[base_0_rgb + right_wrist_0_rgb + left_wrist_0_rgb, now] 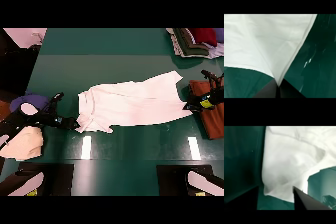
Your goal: Fold the shirts.
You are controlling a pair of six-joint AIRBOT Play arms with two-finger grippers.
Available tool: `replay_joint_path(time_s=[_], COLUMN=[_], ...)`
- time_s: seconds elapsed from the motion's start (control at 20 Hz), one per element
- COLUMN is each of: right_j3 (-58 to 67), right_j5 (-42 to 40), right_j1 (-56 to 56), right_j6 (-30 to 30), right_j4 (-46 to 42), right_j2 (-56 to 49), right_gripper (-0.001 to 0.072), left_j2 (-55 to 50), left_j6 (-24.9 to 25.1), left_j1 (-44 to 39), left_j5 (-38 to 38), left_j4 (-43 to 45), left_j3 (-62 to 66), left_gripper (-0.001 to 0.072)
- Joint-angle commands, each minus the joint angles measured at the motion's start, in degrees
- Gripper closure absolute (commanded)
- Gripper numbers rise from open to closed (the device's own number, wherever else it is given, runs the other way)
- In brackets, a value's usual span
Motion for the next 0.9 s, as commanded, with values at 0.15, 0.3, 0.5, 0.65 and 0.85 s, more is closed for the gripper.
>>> replay_joint_path(time_s=[0.15,0.3,0.5,0.65,0.85], right_j3=[0.04,2.01,13.73,24.59,37.24], right_j5=[0.02,1.03,1.81,-1.36,-7.08], right_j1=[0.04,0.04,-0.44,-0.42,-0.44], right_j6=[0.00,0.02,0.02,0.11,1.03], right_j4=[0.07,0.81,7.58,9.75,10.54], right_j2=[0.00,0.35,3.04,6.62,11.96], right_gripper=[0.0700,0.0700,0.0700,0.0701,0.0701], left_j2=[0.04,0.35,6.14,10.95,12.00], left_j6=[-2.97,-4.11,-5.64,-6.03,-6.03], left_j1=[-1.38,-0.72,5.46,10.95,13.00], left_j5=[2.01,-1.64,-6.67,-7.15,-7.10], left_j4=[0.79,0.68,-0.17,-0.20,-0.13], left_j3=[-0.33,4.50,23.34,42.40,67.10], left_gripper=[0.0685,0.0685,0.0685,0.0684,0.0684])
